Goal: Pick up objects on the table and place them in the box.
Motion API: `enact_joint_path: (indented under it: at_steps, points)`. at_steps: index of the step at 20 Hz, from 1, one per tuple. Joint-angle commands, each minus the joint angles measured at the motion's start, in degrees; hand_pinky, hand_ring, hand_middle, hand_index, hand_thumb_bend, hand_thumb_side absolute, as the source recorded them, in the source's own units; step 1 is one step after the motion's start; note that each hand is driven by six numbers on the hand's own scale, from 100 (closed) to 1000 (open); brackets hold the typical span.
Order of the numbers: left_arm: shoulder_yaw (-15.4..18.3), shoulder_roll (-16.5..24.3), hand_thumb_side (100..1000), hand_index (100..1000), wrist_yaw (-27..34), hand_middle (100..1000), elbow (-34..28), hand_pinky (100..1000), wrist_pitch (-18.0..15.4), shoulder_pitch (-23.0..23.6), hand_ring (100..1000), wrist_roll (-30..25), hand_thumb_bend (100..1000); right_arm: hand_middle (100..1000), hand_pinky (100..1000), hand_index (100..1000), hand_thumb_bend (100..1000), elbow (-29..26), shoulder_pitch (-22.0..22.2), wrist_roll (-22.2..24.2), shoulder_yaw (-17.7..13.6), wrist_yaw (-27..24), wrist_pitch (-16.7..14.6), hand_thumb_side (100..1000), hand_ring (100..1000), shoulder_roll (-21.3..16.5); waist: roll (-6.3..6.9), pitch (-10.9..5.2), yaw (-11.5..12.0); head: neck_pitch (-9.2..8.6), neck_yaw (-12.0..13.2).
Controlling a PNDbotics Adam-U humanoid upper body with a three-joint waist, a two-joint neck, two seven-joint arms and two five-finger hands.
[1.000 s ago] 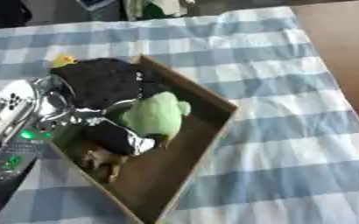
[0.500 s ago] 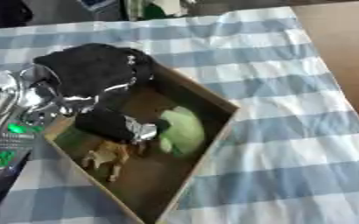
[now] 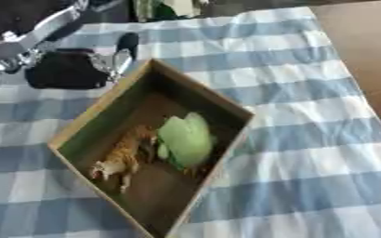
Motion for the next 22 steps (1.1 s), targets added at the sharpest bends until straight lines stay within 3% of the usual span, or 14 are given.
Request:
enact_joint_path:
  at_steps: [1,5,9,14,22]
  points:
    - [1.3,2.62,668,933,-1.21,812,3.63,738,0.63,-2.11,897,0.91,100,592,814,802,100,-1.32,-0.77,-0.11,-0.59,-0.44,0.0,561,788,-0.84,-0.16,-1.23,-0.2,-0.4,0.55]
    - [1.83,2.79,632,941,-2.47,819,9.67,741,0.82,-3.56,901,1.32,100,591,815,802,100,-1.28,-1.0,-0.03,-0.53,-0.44,-0.11,561,788,-0.9,-0.14,-0.92,-0.47,-0.75,1.09]
    - [2.69,2.32,665,954,-3.69,826,15.16,745,1.5,-4.47,905,1.54,101,591,815,802,100,-1.21,-1.21,0.17,-0.44,-0.41,-0.21,561,788,-0.95,-0.16,-0.58,-0.64,-1.08,1.34]
    - [3.41,2.29,714,954,-5.99,824,22.11,749,1.63,-5.72,908,1.95,180,591,815,802,100,-1.07,-1.36,0.33,-0.4,-0.37,-0.4,562,788,-1.08,-0.21,-0.26,-0.88,-1.42,1.38]
    - [4.09,1.13,713,961,-8.42,827,33.25,750,0.7,-7.68,910,1.08,214,590,816,802,113,-0.88,-1.71,0.68,-0.37,-0.34,-0.61,564,788,-1.05,-0.3,0.46,-1.34,-1.99,1.69]
